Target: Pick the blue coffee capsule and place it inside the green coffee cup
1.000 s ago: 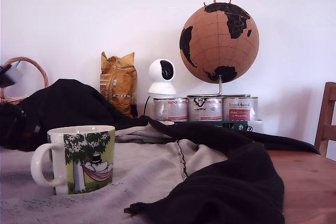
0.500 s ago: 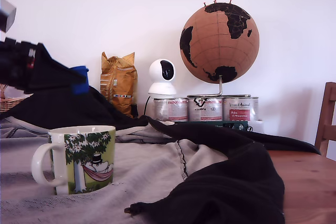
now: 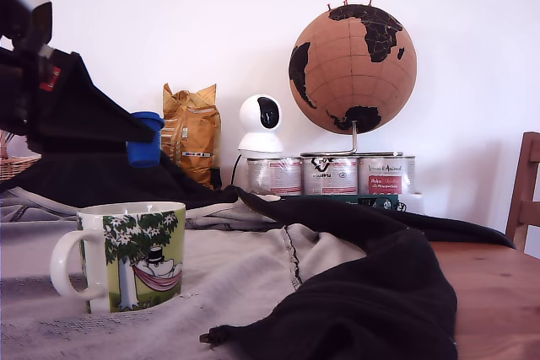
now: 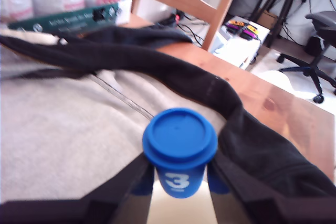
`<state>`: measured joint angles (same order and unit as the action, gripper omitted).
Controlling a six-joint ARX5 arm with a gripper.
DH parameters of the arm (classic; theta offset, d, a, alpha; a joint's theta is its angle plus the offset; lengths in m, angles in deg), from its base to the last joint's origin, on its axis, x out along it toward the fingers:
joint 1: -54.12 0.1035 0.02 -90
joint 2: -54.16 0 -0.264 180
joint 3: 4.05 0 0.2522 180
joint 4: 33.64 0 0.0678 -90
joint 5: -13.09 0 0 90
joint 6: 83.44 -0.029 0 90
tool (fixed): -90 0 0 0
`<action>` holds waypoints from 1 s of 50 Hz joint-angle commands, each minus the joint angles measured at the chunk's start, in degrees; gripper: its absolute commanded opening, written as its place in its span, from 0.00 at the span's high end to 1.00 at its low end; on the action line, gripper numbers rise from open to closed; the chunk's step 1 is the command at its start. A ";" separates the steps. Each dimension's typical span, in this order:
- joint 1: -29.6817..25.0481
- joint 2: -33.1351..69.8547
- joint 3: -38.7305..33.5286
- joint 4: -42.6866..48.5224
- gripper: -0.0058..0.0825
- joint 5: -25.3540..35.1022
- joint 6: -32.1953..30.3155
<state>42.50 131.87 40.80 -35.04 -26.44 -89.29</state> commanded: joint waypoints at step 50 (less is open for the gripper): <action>-3.13 -4.46 2.14 12.31 0.27 -4.74 -2.95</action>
<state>39.64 128.41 41.67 -22.89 -31.07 -92.61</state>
